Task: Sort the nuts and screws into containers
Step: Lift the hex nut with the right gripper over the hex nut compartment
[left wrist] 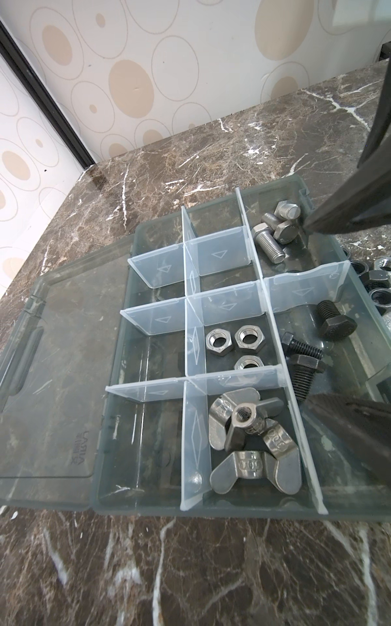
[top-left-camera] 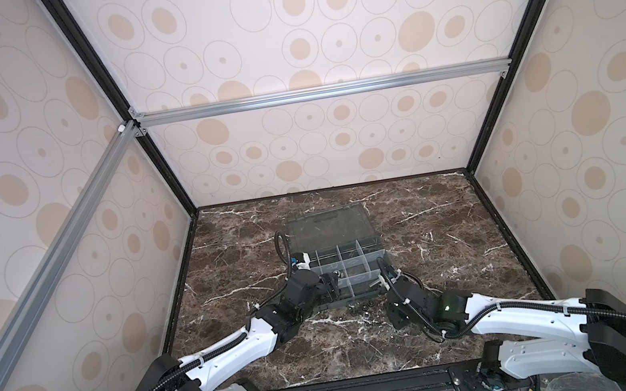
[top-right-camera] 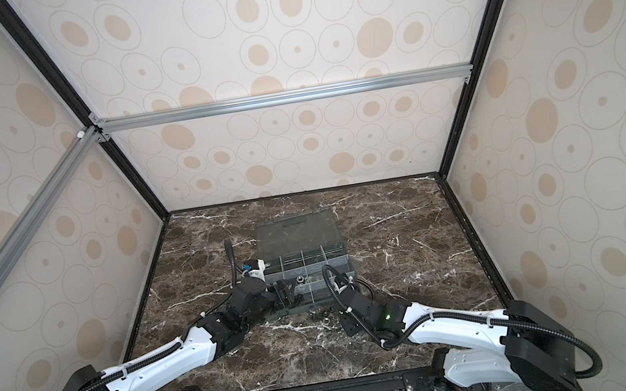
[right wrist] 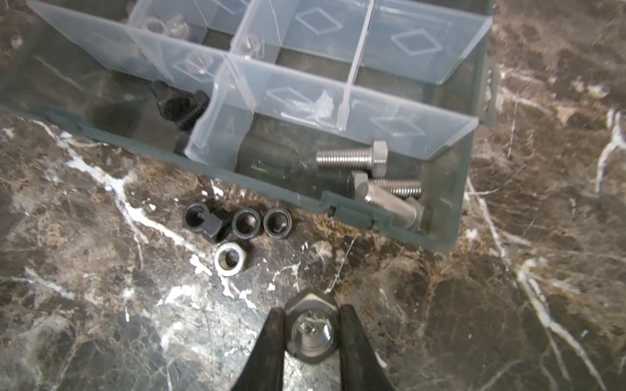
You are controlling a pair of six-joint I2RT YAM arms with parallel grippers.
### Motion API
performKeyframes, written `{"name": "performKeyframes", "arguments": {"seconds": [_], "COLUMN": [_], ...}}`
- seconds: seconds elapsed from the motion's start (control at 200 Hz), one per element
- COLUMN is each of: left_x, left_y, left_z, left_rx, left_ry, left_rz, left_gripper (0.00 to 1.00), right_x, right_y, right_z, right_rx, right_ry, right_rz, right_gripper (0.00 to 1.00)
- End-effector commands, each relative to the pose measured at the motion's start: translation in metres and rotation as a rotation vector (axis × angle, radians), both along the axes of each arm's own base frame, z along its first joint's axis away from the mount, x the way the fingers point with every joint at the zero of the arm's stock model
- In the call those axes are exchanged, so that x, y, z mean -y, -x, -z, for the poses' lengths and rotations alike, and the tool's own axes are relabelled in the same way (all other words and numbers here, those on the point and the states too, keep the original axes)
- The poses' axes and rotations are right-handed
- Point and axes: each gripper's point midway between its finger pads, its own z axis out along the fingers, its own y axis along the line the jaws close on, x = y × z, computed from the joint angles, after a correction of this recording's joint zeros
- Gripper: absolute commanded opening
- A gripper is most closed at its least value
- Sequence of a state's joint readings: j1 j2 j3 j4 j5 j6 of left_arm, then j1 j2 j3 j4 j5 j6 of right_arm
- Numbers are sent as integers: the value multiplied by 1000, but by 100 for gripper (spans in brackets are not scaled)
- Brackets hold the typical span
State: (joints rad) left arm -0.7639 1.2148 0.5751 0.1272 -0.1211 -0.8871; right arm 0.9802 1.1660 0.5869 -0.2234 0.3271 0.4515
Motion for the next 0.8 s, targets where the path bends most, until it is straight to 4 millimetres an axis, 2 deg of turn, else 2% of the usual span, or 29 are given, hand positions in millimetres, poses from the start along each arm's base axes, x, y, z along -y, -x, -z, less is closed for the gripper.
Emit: {"name": "performKeyframes", "arguments": {"seconds": [0.0, 0.145, 0.37, 0.615, 0.795], "left_x": [-5, -9, -20, -33, -34], "left_y": [-2, 0, 8, 13, 18], "left_z": [-10, -13, -12, -18, -13], "left_rx": [31, 38, 41, 65, 50], "left_ry": [31, 36, 55, 72, 82], "left_rz": [-28, -38, -64, -98, -95], "left_gripper": [75, 75, 75, 75, 76], "right_x": [-16, -38, -64, -89, -109], "right_y": [-21, -40, -67, -91, -106], "right_z": [-29, -42, -47, -44, -36], "right_rx": [82, 91, 63, 33, 11], "right_ry": [0, 5, -27, -40, -30], "right_rz": [-32, -84, -129, -166, -194], "right_gripper": [22, 21, 21, 21, 21]}}
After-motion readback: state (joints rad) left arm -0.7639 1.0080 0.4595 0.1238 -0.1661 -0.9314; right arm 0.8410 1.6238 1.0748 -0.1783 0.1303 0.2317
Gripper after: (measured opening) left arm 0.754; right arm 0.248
